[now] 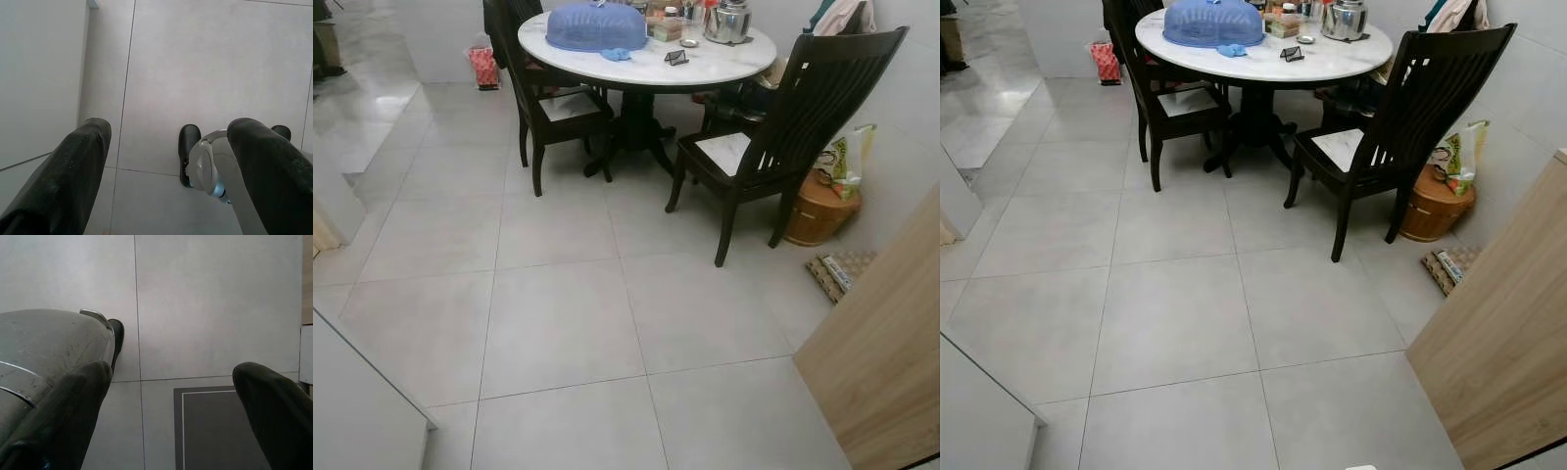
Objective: Restocking fridge
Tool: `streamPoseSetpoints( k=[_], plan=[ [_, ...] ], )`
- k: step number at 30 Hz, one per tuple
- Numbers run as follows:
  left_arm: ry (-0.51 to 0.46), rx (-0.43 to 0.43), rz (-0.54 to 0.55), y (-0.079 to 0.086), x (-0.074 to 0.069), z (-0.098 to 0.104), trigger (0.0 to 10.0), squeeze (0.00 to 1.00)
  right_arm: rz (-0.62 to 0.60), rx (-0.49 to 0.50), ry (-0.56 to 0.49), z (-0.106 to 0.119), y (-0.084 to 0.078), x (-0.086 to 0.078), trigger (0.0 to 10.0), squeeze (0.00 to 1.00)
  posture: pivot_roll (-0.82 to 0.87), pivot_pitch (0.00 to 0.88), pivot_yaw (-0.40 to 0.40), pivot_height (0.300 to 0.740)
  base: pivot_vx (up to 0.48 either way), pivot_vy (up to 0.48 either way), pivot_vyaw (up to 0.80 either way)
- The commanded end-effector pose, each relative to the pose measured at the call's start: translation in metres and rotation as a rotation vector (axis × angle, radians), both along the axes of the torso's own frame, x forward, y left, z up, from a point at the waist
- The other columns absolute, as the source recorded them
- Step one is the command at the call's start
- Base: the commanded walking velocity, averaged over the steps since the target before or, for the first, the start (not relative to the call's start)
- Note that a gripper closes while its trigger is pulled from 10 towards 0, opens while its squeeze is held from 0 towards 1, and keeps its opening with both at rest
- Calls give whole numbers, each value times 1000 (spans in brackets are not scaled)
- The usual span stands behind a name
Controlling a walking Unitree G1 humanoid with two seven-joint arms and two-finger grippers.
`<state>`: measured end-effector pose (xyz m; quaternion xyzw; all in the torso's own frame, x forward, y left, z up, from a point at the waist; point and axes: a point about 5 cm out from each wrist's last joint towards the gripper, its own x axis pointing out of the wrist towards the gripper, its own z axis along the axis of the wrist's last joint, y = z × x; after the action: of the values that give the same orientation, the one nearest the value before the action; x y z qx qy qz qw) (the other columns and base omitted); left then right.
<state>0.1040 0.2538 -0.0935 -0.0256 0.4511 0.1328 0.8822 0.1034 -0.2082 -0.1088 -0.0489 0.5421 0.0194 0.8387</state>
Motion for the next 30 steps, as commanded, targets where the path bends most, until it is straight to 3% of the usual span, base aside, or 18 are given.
streamPoseSetpoints(
  k=[1,26,30],
  plan=[
    [16,-2,-9,-1,-3,-1,10000,0,1,-3,-1,0,0,-1,10000,0,-92,0,-44,740,0,0,0],
    [17,-2,-12,-1,-3,-1,10000,0,2,-4,1,0,0,-2,10000,0,-92,0,-44,740,0,0,0],
    [22,-2,-21,1,-5,-1,10000,0,5,33,-5,-1,12,4,10000,0,-95,0,-38,740,0,0,0]
  ],
)
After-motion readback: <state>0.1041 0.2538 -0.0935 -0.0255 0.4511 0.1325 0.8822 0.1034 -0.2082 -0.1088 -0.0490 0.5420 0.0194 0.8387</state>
